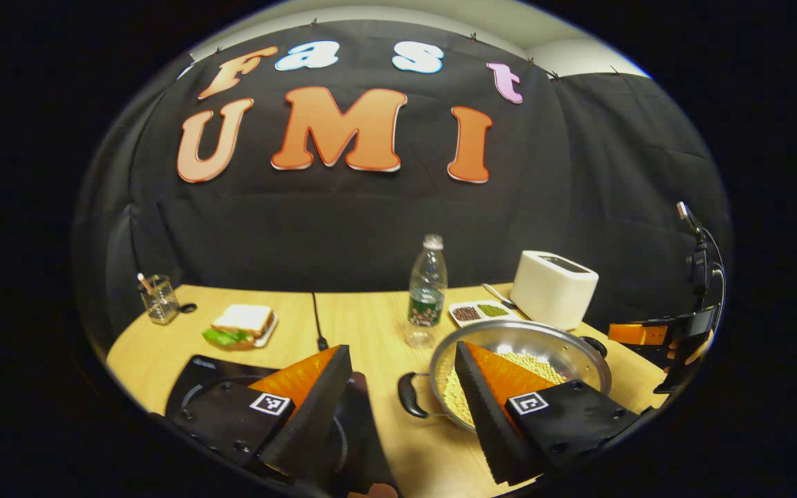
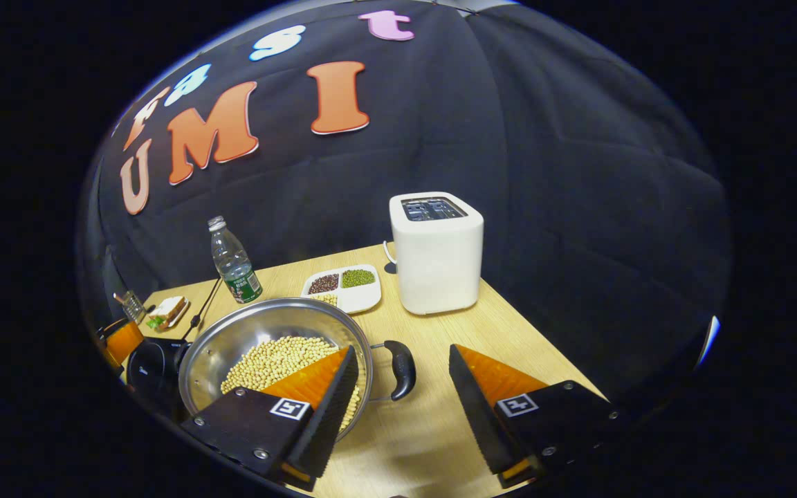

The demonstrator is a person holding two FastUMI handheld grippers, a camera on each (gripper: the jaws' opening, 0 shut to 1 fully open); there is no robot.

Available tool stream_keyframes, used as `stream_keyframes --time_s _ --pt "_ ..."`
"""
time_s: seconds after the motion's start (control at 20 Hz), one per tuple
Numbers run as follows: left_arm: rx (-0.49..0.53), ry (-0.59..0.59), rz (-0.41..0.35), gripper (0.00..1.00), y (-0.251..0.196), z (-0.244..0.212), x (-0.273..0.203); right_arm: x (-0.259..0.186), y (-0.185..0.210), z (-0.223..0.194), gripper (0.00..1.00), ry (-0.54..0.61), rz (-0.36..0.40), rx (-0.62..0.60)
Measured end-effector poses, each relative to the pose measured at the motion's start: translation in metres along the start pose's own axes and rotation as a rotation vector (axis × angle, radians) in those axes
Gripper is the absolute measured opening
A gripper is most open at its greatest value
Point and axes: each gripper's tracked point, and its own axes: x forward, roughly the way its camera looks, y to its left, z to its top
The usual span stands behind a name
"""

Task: First push the handle of the pot to place it horizontally, then grasp the pot with both hands and set it on the induction cooktop.

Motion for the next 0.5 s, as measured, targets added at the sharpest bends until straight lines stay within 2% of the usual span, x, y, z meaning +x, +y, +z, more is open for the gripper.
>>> stream_keyframes --time_s 0.1,0.5 --pt "-0.005 0.019 0.013 0.99 -0.005 -0.011 0.010 0.009 -0.001 -0.001 0.93 -0.011 -0.006 -0.051" --pt "0.050 0.091 0.059 0.99 0.004 -0.040 0.053 0.047 0.002 -0.032 0.94 0.100 0.016 -0.015"
